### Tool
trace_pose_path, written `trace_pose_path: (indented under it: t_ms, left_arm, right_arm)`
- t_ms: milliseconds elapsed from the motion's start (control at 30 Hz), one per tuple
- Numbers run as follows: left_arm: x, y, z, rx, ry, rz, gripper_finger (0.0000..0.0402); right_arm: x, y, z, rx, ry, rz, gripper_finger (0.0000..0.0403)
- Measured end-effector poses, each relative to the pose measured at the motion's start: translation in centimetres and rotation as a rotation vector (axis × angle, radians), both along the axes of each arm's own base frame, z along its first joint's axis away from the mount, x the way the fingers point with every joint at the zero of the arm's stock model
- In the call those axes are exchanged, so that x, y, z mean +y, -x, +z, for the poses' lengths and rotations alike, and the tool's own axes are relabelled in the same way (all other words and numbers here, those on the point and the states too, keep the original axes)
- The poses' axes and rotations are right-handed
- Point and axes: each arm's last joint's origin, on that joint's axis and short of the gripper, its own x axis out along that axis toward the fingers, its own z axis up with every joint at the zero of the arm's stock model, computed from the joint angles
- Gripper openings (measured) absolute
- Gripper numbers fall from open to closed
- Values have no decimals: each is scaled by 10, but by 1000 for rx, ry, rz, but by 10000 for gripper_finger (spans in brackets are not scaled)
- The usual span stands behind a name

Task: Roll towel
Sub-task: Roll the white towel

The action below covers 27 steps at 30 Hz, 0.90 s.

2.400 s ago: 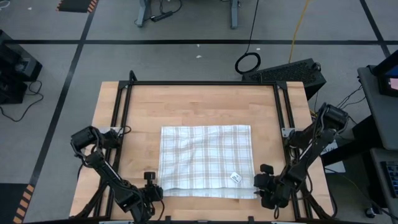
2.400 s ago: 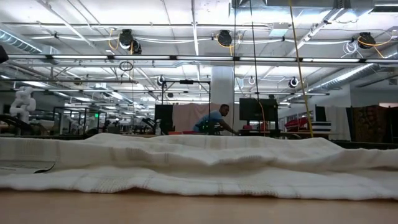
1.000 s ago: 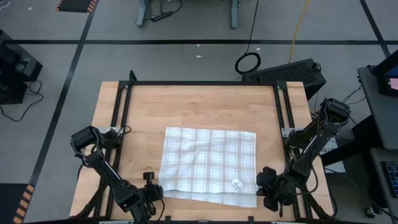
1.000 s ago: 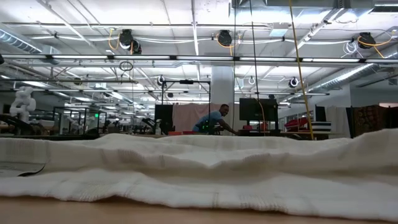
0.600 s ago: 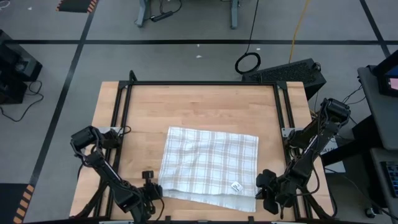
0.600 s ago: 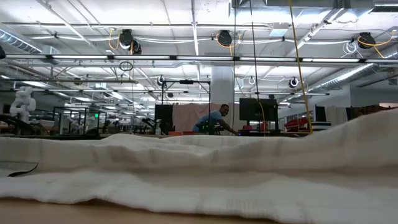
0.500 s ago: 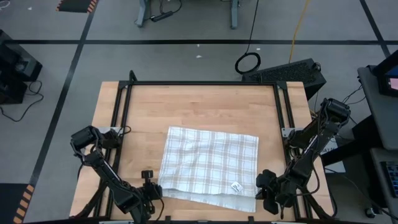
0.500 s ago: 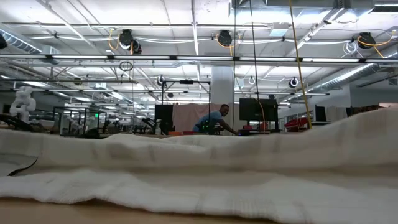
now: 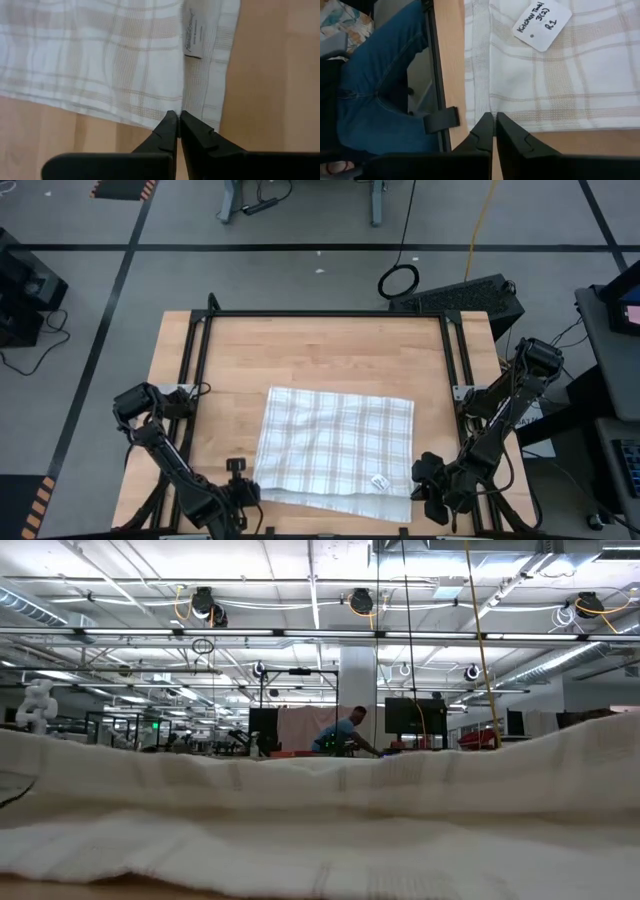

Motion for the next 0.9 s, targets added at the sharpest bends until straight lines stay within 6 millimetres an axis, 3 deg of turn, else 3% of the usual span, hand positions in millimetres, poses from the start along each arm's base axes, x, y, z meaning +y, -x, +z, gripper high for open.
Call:
trace_pose_path:
  t_ms: [400, 700, 900]
  left_arm:
    - [-11, 2, 9, -23, 61, 7, 31]
    - [-11, 7, 11, -8, 38, -10, 127]
    - [-4, 14, 32, -25, 23, -63, 174]
  right_arm:
    - [0, -1, 1, -10, 3, 9, 4]
    - [3, -3, 4, -26, -56, -10, 4]
    - [5, -4, 5, -39, -81, -9, 4]
